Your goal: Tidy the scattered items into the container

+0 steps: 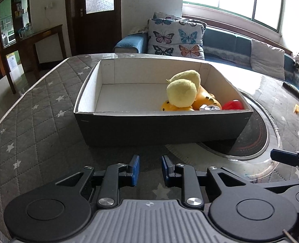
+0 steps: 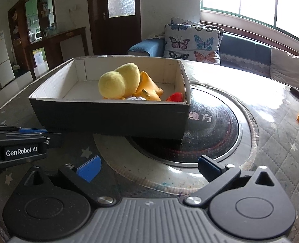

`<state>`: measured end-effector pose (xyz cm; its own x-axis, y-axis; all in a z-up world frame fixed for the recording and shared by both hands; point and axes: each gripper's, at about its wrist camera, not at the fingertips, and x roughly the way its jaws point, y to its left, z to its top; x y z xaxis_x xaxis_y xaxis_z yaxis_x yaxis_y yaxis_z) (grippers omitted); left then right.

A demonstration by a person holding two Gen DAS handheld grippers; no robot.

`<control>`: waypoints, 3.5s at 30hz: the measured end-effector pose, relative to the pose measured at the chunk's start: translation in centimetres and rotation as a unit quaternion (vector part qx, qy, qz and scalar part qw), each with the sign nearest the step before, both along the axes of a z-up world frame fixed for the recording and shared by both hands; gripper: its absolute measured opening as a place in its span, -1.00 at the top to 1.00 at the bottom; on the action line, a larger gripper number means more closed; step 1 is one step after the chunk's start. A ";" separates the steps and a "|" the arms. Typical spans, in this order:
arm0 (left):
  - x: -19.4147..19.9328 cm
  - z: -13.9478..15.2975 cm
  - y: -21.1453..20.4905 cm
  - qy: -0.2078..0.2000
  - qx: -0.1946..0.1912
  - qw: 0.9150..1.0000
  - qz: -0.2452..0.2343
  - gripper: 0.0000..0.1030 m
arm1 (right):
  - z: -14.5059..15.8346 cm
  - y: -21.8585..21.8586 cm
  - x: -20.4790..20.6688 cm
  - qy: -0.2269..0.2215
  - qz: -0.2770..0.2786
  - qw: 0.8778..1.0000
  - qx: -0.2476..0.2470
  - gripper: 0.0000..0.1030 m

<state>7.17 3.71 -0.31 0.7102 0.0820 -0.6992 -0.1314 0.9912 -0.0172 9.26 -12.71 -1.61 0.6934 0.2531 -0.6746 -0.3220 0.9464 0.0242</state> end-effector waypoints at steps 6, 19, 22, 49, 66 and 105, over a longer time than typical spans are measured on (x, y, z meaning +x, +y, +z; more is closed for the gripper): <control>0.1 -0.2 0.0 0.002 0.000 1.000 0.000 0.49 | -0.2 0.0 0.0 0.005 0.001 1.000 -0.004 -1.00; 0.3 -0.6 -0.1 0.011 0.003 1.000 0.000 0.49 | -0.6 -0.2 0.3 0.012 -0.003 1.000 -0.006 -1.00; 0.4 -0.7 -0.1 0.013 0.003 1.000 0.001 0.49 | -0.7 -0.2 0.4 0.014 -0.003 1.000 -0.007 -1.00; 1.5 -0.6 0.1 0.015 0.025 1.000 0.004 0.49 | -1.4 0.3 1.5 0.024 0.003 1.000 -0.007 -1.00; 3.2 -0.4 0.0 0.015 0.033 0.999 -0.006 0.45 | -1.6 0.7 2.9 0.029 0.002 1.000 -0.011 -1.00; 4.7 -1.4 0.3 0.029 0.032 0.999 -0.009 0.45 | -1.6 1.6 4.8 0.035 0.006 0.999 -0.020 -1.00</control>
